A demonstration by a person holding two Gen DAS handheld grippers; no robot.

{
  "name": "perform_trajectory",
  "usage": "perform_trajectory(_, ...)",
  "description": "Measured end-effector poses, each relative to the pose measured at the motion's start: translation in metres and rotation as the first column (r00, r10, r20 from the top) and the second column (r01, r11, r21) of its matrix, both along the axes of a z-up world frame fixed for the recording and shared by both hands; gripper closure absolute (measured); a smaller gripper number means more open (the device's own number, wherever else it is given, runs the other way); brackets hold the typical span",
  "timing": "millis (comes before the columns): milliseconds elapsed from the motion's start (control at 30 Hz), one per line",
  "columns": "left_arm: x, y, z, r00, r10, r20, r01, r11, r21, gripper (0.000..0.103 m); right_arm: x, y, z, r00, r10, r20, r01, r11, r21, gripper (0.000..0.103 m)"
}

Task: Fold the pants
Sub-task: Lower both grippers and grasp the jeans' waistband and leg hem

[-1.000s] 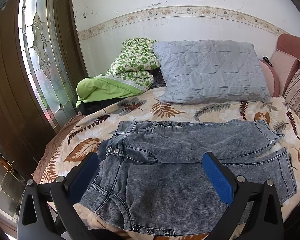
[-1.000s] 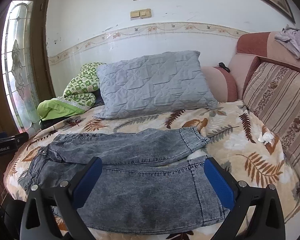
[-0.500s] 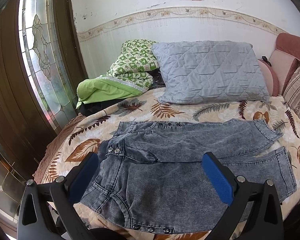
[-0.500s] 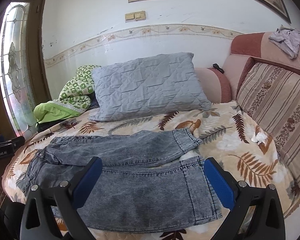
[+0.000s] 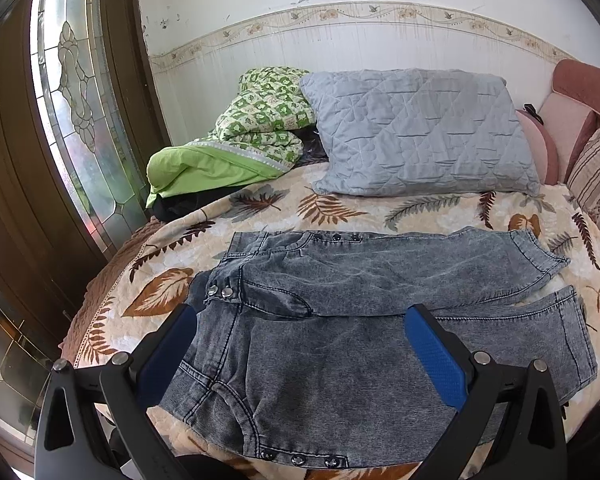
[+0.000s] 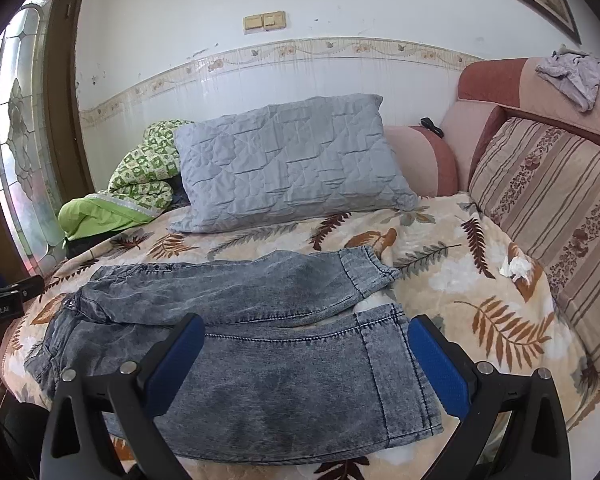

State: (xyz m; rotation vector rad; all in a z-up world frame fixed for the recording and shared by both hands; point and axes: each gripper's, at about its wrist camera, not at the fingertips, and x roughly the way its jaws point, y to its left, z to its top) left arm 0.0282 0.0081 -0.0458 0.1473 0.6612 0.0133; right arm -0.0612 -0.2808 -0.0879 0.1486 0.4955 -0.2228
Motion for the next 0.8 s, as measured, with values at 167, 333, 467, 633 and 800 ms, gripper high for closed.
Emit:
perform_trajectory(167,0.007,0.002,-0.009,1.000,0.000,-0.020,0.000,1.000,0.004,0.000,0.006,0.001,-0.006,1.000,-0.001,-0.022,0.001,1.000,0.000,0.001)
perform_trajectory(333,0.035,0.018,-0.024,0.996,-0.003,-0.085,0.003,1.000,0.001,0.000,0.021,-0.009,-0.012,0.998,-0.004,-0.067,0.004,1.000,-0.009,0.001)
perform_trajectory(467,0.077,0.048,-0.039,0.985,0.040,-0.169,-0.043,0.999,-0.018,0.000,0.046,-0.040,-0.018,0.993,-0.043,-0.109,0.043,0.999,-0.004,0.001)
perform_trajectory(633,0.142,0.081,-0.048,0.968,0.101,-0.232,-0.102,0.995,0.006,0.000,0.099,-0.095,-0.027,0.983,-0.071,-0.168,0.079,0.996,0.042,0.001)
perform_trajectory(800,0.216,0.113,-0.059,0.940,0.145,-0.308,-0.142,0.989,0.033,0.000,0.176,-0.149,-0.044,0.965,-0.046,-0.257,0.084,0.987,0.138,0.001)
